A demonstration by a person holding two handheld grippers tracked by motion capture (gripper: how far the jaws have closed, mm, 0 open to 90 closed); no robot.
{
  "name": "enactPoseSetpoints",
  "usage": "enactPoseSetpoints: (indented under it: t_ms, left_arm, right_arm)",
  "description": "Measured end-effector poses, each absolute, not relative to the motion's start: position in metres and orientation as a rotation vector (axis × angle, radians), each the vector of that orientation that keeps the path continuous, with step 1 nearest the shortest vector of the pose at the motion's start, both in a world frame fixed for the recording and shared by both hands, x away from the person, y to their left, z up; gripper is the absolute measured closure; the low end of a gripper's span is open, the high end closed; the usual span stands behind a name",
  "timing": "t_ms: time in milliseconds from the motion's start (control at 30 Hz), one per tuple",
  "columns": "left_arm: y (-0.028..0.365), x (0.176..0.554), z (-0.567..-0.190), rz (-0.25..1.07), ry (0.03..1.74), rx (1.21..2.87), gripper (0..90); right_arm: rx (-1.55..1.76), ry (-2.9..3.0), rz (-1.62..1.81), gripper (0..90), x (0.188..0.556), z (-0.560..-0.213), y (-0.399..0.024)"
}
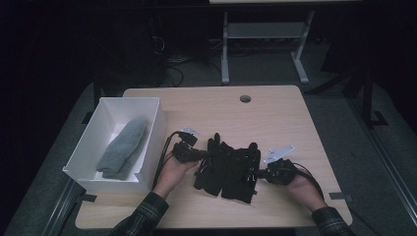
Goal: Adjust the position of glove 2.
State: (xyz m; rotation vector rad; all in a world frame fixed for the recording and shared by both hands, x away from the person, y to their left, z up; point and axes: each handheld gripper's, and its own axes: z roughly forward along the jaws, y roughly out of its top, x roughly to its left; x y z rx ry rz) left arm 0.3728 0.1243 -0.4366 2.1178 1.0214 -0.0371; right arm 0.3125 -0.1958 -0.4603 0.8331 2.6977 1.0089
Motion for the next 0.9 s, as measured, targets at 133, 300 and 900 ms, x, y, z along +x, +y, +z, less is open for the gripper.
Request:
enactPoseSetpoints:
  t_ms: [133,300,900]
  left_arm:
    - [0.123,0.371,-0.429,-0.04,0.996,2.1,85.2]
    - [0.122,0.367,-0.419,-0.05,0.96,2.075,85.1]
    - [0.109,0.361,-0.412,-0.121,0.879,2.041,85.4]
  right_arm:
    - [0.84,2.697,1.02,90.0,0.313,-0.46,-0.195]
    - [0.829,2.702,1.038,90.0,0.314,-0.461,-0.189]
    - [0.801,2.717,1.063,90.0,0.315,-0.461,-0.167]
